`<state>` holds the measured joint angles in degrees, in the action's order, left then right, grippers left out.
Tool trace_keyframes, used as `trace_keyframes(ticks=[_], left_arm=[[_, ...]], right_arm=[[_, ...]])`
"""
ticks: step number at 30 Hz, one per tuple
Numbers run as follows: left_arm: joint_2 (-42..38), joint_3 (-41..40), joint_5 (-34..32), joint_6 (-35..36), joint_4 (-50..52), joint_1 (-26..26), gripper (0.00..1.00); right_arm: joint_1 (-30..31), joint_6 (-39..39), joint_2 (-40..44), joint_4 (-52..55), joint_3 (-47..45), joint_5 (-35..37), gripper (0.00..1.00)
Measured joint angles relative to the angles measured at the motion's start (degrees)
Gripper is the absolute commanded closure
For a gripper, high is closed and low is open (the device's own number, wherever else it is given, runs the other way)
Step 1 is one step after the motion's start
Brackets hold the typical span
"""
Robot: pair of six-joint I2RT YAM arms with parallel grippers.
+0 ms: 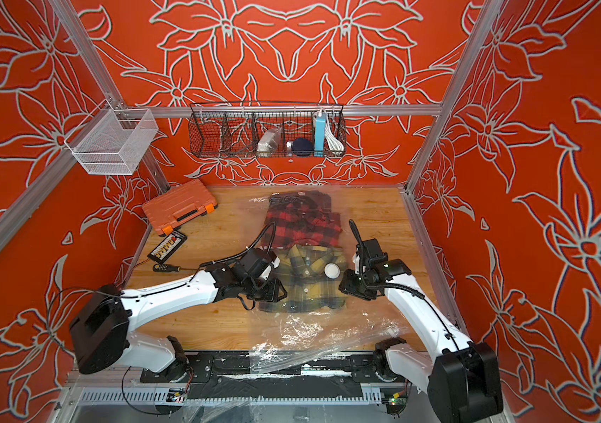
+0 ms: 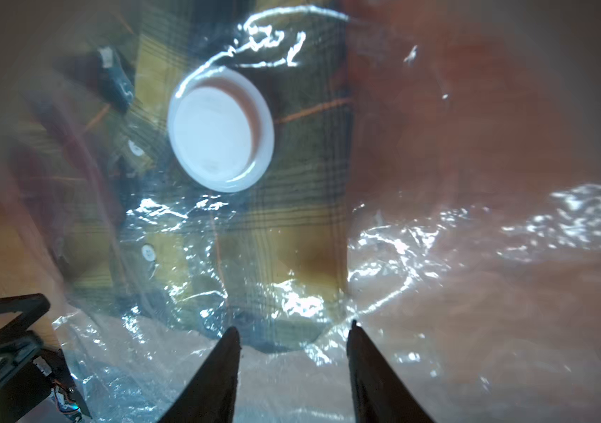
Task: Place the folded shirt into the vacuum bag
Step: Adjust the vacuum bag at the center of the board.
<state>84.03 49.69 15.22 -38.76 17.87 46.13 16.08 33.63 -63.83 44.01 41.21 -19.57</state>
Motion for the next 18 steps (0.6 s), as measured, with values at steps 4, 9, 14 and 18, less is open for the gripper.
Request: trace_keyframes(ticks=[4,9,14,18], left_arm=[[4.5,0.0,-1.0,0.6,-2.3,-0.6,0.61],[5.6,0.0,-1.4,1.5,-5.1,-5.3,0.61],[6.8,0.5,-2.0,2.7,-6.0,-12.2,0.6],[8.9,4.1,-2.3,4.3,-5.2,-16.3,0.59]], right_arm=[[0.2,2.3,-4.6,-6.6,-2.4,-2.7,0.55],[1.3,5.0,-11.3,-14.3,-2.9,-4.9,0.57],[3.0,9.0,-18.2,-21.1,-1.7,-7.4,0.58],[6.0,13.7,-23.9,-26.2,2.1,-8.7,0.58]])
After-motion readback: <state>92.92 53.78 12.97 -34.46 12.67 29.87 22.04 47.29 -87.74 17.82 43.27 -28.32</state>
